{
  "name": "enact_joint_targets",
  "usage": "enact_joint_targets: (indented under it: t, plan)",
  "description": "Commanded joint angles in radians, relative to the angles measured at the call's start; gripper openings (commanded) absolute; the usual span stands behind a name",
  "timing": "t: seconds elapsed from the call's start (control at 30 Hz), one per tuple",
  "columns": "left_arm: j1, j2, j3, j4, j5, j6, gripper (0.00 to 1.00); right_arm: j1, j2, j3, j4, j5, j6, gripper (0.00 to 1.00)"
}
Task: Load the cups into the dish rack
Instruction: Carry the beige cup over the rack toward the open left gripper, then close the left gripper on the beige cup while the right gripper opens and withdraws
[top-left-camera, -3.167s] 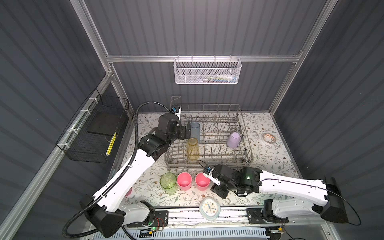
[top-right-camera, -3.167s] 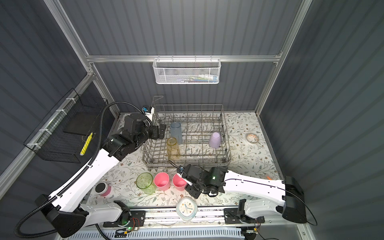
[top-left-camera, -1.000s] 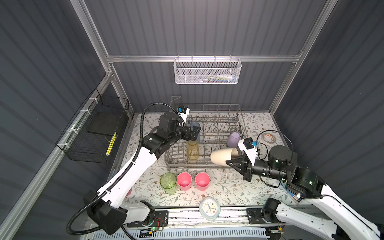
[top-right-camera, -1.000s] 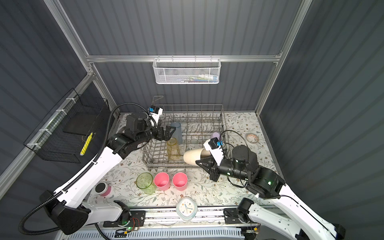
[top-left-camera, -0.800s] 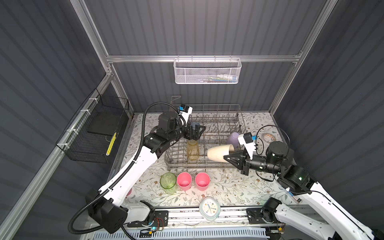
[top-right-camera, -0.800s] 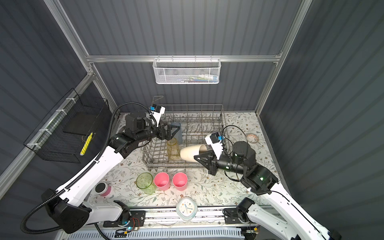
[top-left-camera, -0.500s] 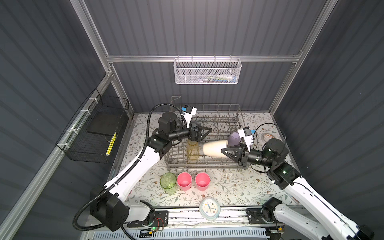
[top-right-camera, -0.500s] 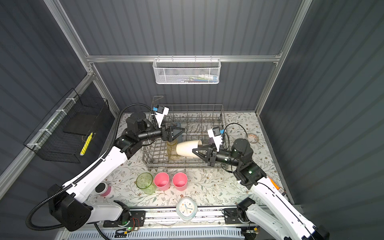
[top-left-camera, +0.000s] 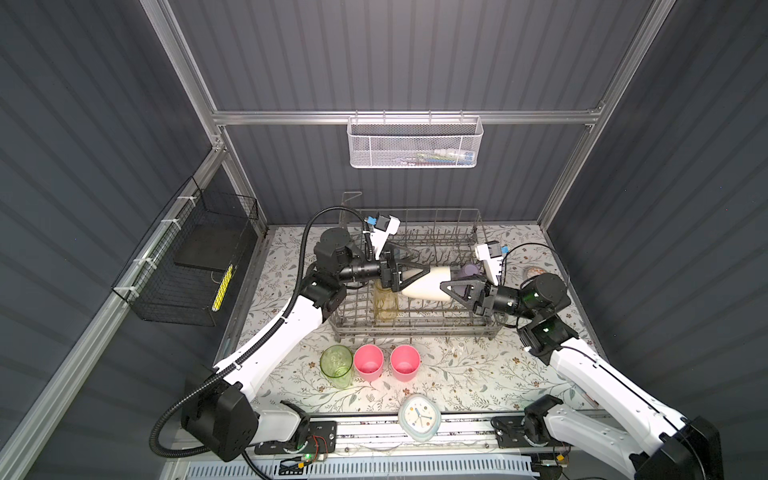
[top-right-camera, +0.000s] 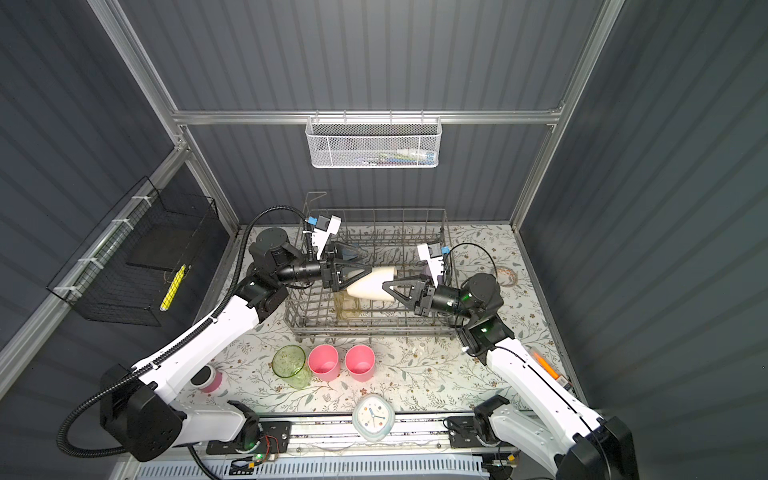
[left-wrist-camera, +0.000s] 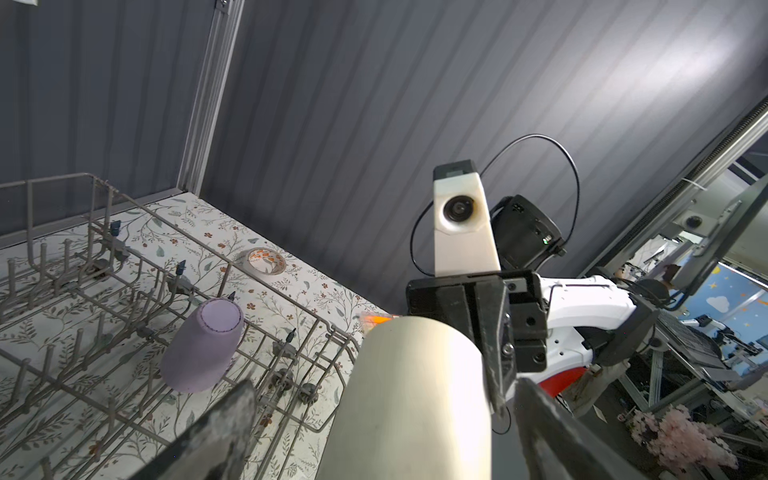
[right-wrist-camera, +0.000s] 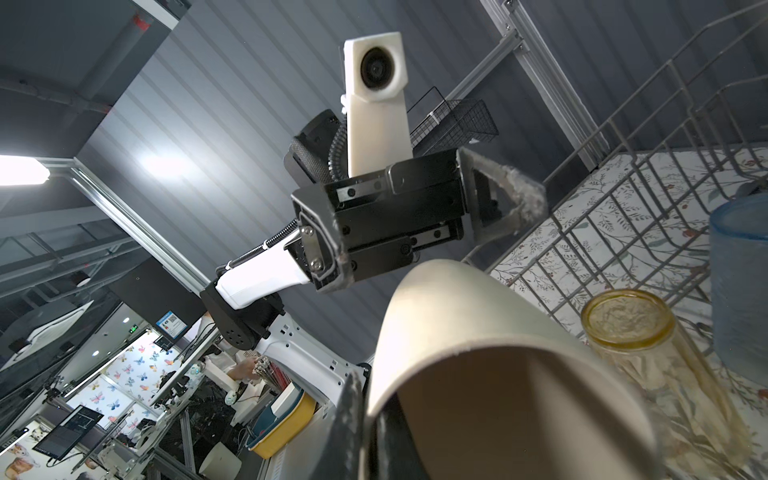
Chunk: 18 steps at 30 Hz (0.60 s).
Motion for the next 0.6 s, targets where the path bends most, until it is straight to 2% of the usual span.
enact_joint_targets:
  t: [0.0, 0.3, 0.57]
  plan:
    - [0.005, 0.008, -0.020, 0.058, 0.069, -0.022, 0.96, -0.010, 0.022, 0.008, 0.133, -0.027, 0.049, 0.05]
    - [0.005, 0.020, -0.033, 0.028, 0.084, 0.002, 0.91, -0.031, 0.101, 0.020, 0.315, -0.030, 0.151, 0.05]
    - [0.003, 0.029, -0.035, 0.030, 0.093, 0.002, 0.86, -0.032, 0.160, 0.026, 0.389, -0.026, 0.191, 0.05]
